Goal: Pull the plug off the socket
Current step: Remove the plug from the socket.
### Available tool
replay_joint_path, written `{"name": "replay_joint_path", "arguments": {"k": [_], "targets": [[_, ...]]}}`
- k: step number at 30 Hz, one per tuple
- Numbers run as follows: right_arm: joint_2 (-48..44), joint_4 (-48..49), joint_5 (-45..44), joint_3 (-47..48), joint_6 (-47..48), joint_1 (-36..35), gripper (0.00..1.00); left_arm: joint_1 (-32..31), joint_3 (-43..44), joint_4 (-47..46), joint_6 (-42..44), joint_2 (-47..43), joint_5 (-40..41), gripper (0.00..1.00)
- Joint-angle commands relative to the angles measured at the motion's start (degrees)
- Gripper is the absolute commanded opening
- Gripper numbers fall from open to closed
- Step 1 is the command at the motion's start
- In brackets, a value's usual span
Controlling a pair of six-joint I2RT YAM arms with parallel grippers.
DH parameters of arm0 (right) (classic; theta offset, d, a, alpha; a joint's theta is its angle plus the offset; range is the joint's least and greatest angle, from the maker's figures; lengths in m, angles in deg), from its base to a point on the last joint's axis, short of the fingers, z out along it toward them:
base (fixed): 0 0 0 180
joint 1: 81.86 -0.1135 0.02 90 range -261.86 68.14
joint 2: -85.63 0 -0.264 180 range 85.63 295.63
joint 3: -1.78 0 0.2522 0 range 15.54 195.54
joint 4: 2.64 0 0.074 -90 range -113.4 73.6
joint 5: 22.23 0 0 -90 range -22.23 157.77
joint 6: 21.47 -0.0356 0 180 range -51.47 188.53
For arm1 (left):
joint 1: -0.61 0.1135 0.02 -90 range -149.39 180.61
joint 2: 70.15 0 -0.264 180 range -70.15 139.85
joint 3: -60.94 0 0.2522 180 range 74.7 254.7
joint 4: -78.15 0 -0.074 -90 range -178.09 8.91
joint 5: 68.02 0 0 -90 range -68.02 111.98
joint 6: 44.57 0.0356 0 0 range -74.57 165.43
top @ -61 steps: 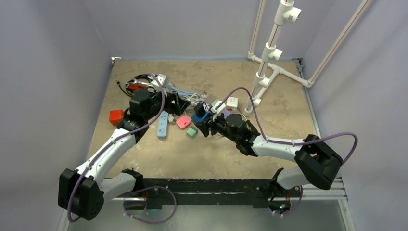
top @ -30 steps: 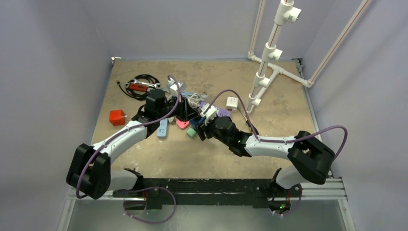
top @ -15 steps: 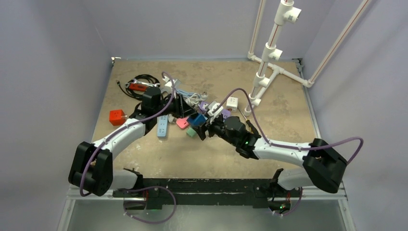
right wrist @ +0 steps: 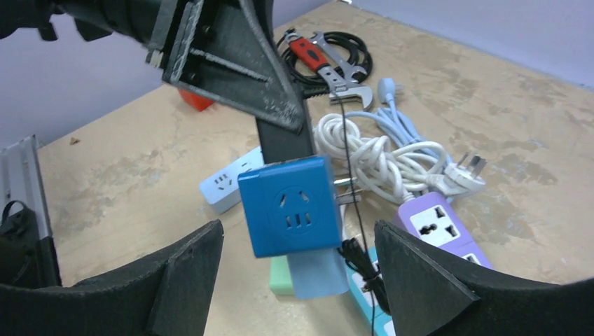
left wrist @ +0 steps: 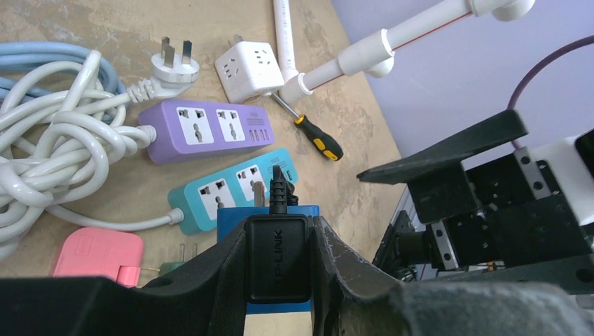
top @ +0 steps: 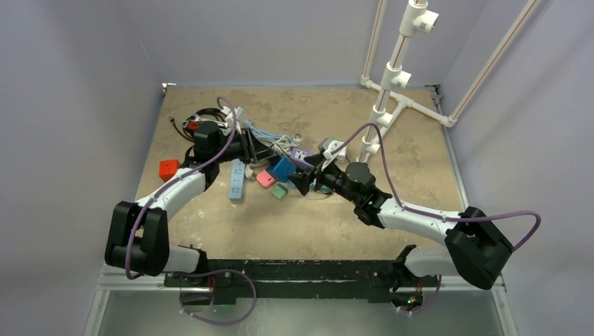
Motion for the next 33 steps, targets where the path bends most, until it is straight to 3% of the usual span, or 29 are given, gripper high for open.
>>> {"name": "replay_joint_path", "arguments": {"k": [1, 7, 14, 20, 33], "targets": [[1.71, 1.96, 4.64, 1.32, -0.82, -0.06, 0.81, 2.69, 0.3, -7.96, -5.93, 1.39, -4.9, 0.0], [4.31, 2.4, 8.61, 2.29, -1.99, 0.53, 0.79, 4.77, -0.64, -12.3, -9.6, 1.64, -6.69, 0.0], [6.15, 6.0, 21.8, 1.93, -6.58, 6.07, 0.77, 4.56, -0.31, -10.54, -6.77, 0.64, -7.8, 0.0], [8.02, 8.91, 31.2, 2.19, -9.58, 8.38, 0.78, 3.58, -0.89, -14.8, -8.33, -0.39, -10.35, 0.0], [9.03, 14.95, 35.93, 0.42, -14.49, 12.35, 0.82, -1.65, -0.31, -17.83, -7.38, -1.93, -15.43, 0.0]]}}
